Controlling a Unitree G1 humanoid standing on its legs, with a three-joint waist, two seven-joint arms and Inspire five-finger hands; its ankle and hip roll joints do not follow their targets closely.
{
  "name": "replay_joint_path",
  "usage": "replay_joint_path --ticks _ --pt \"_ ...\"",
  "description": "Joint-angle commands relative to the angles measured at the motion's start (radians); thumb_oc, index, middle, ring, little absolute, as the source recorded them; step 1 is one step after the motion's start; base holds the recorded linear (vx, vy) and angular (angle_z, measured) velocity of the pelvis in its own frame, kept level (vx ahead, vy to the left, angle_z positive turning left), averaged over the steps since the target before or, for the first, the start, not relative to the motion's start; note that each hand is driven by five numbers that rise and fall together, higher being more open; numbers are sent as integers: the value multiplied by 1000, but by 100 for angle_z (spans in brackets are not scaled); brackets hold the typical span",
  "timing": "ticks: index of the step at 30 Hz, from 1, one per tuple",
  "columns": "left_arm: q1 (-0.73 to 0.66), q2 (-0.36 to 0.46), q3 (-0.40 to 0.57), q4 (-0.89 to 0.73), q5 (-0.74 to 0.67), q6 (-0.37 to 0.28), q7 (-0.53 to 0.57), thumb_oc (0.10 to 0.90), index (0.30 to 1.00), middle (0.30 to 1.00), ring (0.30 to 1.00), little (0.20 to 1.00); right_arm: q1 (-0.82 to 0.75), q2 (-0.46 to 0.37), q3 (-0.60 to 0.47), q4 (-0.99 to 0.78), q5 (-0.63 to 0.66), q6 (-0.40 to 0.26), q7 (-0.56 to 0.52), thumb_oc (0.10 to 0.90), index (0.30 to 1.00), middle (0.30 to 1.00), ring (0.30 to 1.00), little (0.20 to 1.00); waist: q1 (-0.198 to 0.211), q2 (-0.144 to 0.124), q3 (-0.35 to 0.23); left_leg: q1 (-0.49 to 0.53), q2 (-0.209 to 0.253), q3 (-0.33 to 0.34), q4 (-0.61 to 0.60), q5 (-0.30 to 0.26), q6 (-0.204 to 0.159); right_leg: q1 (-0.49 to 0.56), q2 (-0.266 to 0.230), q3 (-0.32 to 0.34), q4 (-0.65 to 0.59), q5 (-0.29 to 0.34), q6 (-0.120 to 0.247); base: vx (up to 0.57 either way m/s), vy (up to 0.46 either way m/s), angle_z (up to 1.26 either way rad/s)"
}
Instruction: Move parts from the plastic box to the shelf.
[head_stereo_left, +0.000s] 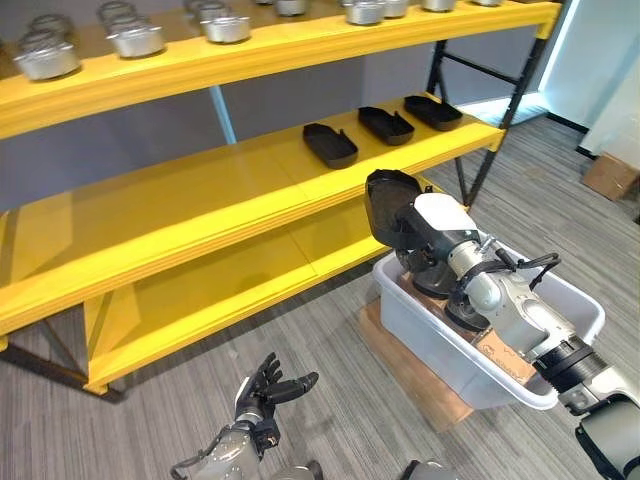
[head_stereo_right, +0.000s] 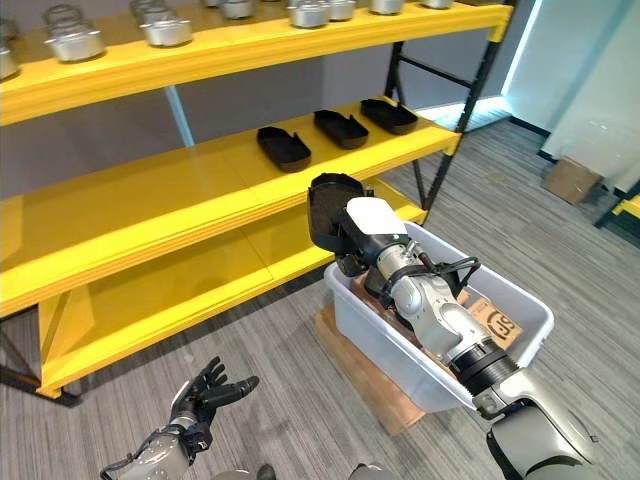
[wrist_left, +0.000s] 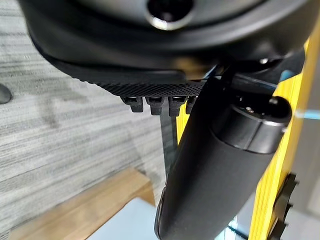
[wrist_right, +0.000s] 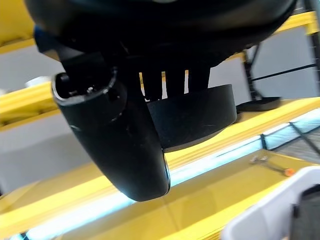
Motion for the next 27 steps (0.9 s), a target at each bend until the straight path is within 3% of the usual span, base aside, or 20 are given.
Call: replay_joint_path --ticks 1,3,4,6,9,11,27 --pt "-40 41 -38 -122 51 -63 -37 900 1000 1000 1000 1000 -146 -44 -89 -84 -27 -46 -82 400 300 300 300 300 -14 -31 -40 3 -28 -61 28 -107 5 -21 62 109 -188 115 52 89 -94 88" --pt "-53 45 -52 -113 53 -56 -51 900 1000 1000 1000 1000 -121 -77 -115 -99 -18 -46 -79 400 300 300 300 300 -48 -37 -43 -13 -50 -149 33 -97 -8 -40 152 259 -242 92 49 109 -81 169" --pt "-61 46 -59 -109 55 -54 -57 900 1000 1000 1000 1000 -115 -87 -124 -103 -13 -45 -82 400 300 300 300 300 -57 -42 -39 -19 -61 -188 43 -100 -11 -49 179 297 -260 101 45 130 -158 207" --pt "-65 47 -62 -112 55 -54 -60 900 1000 1000 1000 1000 -119 -89 -131 -109 -2 -47 -85 400 300 300 300 300 -54 -57 -30 -16 -73 -217 65 -118 -17 -72 179 257 -304 149 45 118 -150 89" --pt "-58 50 -49 -113 61 -54 -48 900 1000 1000 1000 1000 -101 -79 -137 -110 0 -50 -75 400 300 300 300 300 -60 -68 -34 -14 -66 -224 96 -132 -27 -19 156 203 -309 150 38 69 -209 74" --pt "-22 41 -27 -119 39 -45 -44 900 1000 1000 1000 1000 -87 -61 -147 -114 39 -53 -63 400 300 300 300 300 -50 -56 -76 7 -23 -242 44 -99 -50 33 183 168 -347 123 10 114 -337 45" --pt "7 38 -20 -115 32 -37 -31 900 1000 1000 1000 1000 -68 -62 -157 -151 76 -72 -55 400 300 300 300 300 -37 -21 -94 9 68 -300 -58 -13 -111 74 224 88 -365 70 -33 32 -112 18"
